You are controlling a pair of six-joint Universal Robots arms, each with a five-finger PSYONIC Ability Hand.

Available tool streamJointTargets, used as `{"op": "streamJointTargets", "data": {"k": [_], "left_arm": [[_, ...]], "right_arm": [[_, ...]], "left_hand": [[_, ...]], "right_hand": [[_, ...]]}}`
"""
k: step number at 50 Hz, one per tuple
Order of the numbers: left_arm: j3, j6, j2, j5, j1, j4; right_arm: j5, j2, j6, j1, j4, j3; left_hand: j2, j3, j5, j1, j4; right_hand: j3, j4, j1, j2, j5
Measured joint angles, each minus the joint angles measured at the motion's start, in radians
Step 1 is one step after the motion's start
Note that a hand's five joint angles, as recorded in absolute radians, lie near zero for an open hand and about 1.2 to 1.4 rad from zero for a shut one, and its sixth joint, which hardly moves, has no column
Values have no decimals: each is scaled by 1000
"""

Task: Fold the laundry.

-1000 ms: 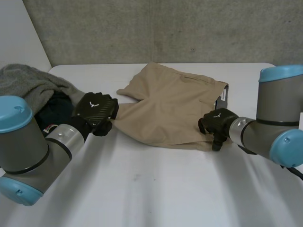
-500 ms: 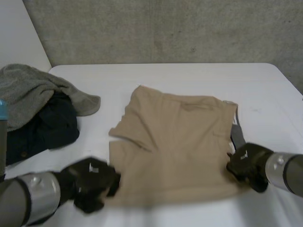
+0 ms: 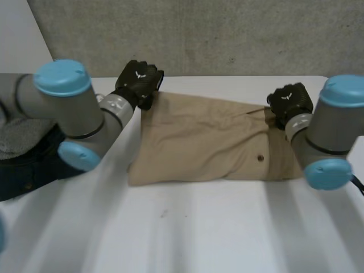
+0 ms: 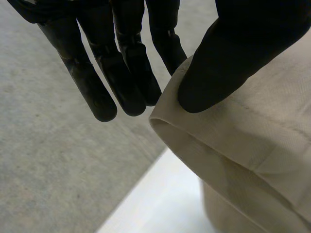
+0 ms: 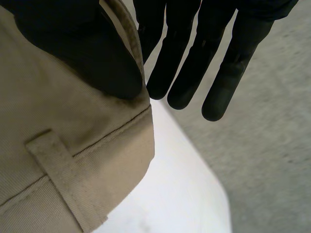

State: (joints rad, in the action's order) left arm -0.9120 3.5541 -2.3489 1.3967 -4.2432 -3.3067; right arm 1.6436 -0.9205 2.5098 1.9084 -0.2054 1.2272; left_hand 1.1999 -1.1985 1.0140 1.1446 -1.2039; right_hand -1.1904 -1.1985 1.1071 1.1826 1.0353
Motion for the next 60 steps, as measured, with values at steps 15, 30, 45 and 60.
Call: {"op": "streamJointTargets", "data": {"k": [15,30,45,60], "left_arm": [[309,-119,-251,134,25,-69],[-400,-167,264,47,31,-292],[-644,-268,355,9,0,-330],[-702,-295,431,34,-42,-323]], "right_arm": [[37,201,53,22,-443,-109],[-163,-166,278,-58,213,190],[-162,-31,163,-115,-14,291],[-12,-105,-71,-207,-124,276]], "left_hand": [[-990,984,-964,-955,1001],[-994,985,-964,-955,1001],[-994,985,-964,-955,1001],[-994,985,-964,-955,1001]], "right_hand": [[980,986,-879,-971,-987],[878,887,-807,-869,-890],[690,695,-605,-686,-706],[15,4,-6,-9,-44]]}}
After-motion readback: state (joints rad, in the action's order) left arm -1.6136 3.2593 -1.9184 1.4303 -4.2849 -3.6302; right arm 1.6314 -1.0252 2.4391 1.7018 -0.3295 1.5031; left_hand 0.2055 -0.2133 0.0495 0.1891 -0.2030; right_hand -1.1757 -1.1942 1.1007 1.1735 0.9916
